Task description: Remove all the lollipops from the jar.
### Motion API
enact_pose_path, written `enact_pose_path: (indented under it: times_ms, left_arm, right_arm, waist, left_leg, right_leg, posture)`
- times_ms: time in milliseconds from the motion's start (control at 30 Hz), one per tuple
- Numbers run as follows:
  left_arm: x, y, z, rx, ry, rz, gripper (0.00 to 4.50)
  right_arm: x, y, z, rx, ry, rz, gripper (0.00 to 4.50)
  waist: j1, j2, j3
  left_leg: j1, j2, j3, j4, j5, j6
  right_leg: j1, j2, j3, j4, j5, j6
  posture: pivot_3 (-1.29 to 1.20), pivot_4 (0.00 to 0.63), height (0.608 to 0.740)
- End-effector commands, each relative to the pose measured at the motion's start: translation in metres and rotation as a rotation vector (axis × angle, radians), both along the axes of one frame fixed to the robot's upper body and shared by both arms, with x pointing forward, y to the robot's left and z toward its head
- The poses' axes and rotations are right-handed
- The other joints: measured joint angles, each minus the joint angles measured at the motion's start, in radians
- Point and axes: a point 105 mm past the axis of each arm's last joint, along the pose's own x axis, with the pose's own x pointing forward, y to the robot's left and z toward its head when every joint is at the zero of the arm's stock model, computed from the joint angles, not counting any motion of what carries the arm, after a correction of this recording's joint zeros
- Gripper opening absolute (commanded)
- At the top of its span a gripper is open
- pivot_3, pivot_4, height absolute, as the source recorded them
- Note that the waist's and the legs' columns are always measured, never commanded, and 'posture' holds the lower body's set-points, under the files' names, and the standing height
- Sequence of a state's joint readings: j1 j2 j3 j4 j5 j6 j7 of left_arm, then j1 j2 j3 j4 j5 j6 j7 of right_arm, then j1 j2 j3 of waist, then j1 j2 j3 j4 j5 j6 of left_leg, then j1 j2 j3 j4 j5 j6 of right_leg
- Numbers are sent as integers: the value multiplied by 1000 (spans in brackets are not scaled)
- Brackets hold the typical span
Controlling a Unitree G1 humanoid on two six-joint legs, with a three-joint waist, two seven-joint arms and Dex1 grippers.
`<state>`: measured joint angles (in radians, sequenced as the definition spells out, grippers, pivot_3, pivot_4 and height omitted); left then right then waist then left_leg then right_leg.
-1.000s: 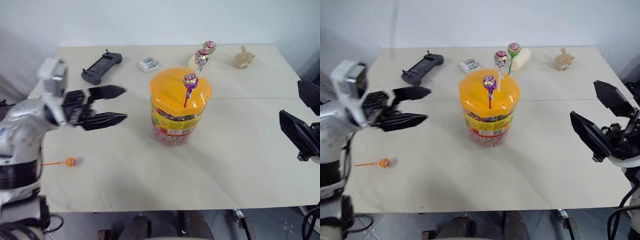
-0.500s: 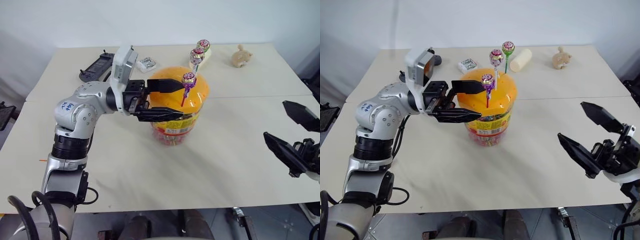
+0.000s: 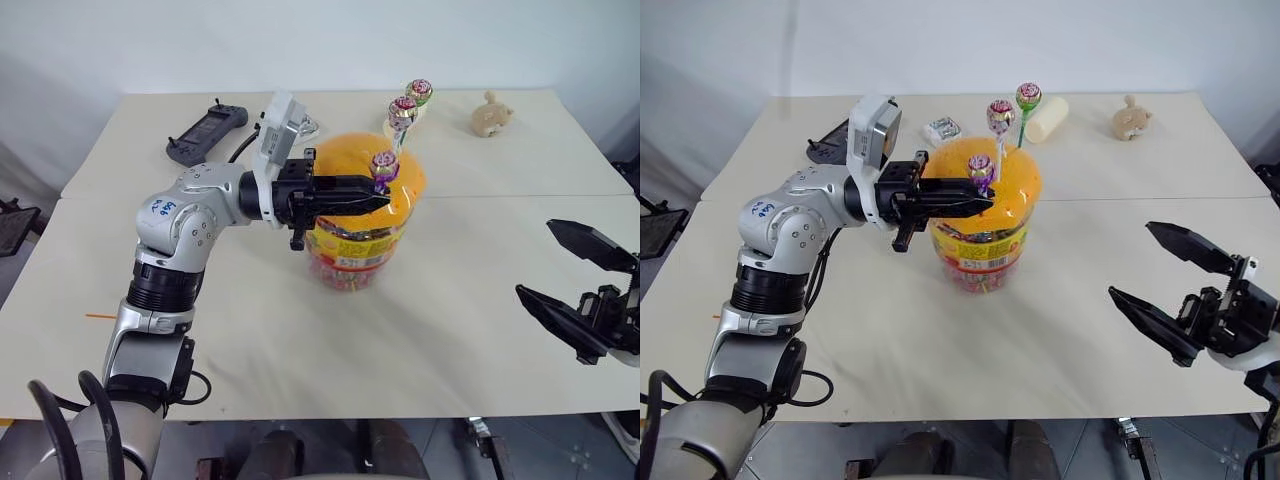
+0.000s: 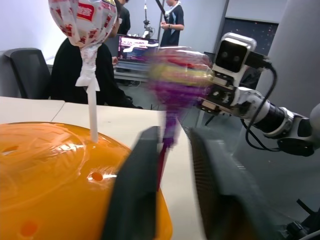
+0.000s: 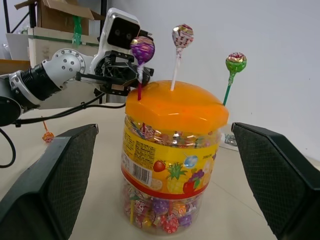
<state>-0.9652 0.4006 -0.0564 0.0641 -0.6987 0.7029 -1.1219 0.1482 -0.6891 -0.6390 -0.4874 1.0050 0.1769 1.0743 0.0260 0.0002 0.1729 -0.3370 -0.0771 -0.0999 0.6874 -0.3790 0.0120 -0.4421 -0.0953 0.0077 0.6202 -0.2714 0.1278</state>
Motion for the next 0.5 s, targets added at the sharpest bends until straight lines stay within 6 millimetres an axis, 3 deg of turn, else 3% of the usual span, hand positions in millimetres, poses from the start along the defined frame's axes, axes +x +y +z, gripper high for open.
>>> enact_pose_path:
  times_ms: [33, 233, 333, 500]
  left_arm:
    - [-12, -3, 13, -28, -47, -58, 37]
    - [-10, 25, 38, -193, -76, -70, 37]
    - [-6, 59, 56, -305, -35, -50, 37]
    - [-2, 106, 46, -246, 1, 92, 37]
  right_arm:
    - [-2, -1, 9, -21, -39, -3, 4500]
    - [-3, 5, 15, -13, -29, 65, 4500]
    - [-4, 13, 18, -38, -19, 172, 4500]
    - [-1, 19, 18, -97, 6, 286, 4500]
  waist:
    - [1, 0, 0]
    - [-1, 0, 0]
    - [-4, 0, 0]
    - [-10, 0, 0]
  left_leg:
    - [0, 0, 0, 0, 0, 0]
    - [-1, 0, -1, 0, 0, 0]
    - [-1, 1, 0, 0, 0, 0]
    - [-1, 2, -1, 0, 0, -1]
  right_leg:
    - [0, 0, 0, 0, 0, 0]
    - [-1, 0, -1, 0, 0, 0]
    - [-1, 0, -1, 0, 0, 0]
    - [-1, 0, -1, 0, 0, 0]
  posture:
    - [0, 150, 740]
    - [0, 150, 740]
    - [0, 150, 740]
    - [0, 150, 740]
